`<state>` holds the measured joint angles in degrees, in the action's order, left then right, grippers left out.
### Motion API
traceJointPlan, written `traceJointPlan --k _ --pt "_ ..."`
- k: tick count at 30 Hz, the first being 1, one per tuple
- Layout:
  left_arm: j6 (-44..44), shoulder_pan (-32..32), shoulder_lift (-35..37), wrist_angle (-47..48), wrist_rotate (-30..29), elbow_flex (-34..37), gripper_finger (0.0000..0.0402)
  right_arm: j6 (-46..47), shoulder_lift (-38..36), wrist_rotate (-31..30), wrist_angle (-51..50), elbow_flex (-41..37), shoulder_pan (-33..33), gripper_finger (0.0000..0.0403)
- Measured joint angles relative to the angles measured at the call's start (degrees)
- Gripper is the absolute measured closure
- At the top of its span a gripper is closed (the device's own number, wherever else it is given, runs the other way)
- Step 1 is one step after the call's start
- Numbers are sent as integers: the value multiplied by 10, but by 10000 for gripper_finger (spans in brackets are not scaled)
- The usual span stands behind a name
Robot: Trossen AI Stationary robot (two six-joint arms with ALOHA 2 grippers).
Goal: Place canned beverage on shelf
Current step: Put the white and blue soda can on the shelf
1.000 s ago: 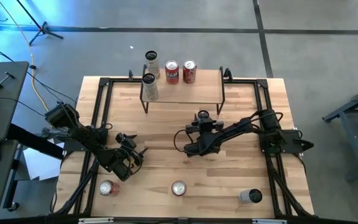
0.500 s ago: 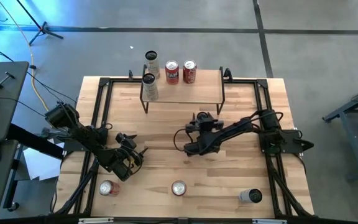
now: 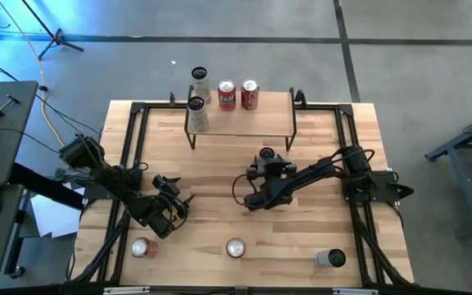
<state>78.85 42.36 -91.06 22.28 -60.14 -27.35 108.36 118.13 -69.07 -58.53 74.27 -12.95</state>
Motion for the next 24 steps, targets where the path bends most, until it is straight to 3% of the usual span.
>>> traceJointPlan --k 11,20,24 --pt "0 0 0 -1 0 0 2 88 0 63 -173 90 -25 3" --pt "0 0 0 -2 0 0 2 81 0 94 -251 160 -33 2" --pt "0 0 0 -2 0 0 2 83 0 138 -314 212 -34 2"
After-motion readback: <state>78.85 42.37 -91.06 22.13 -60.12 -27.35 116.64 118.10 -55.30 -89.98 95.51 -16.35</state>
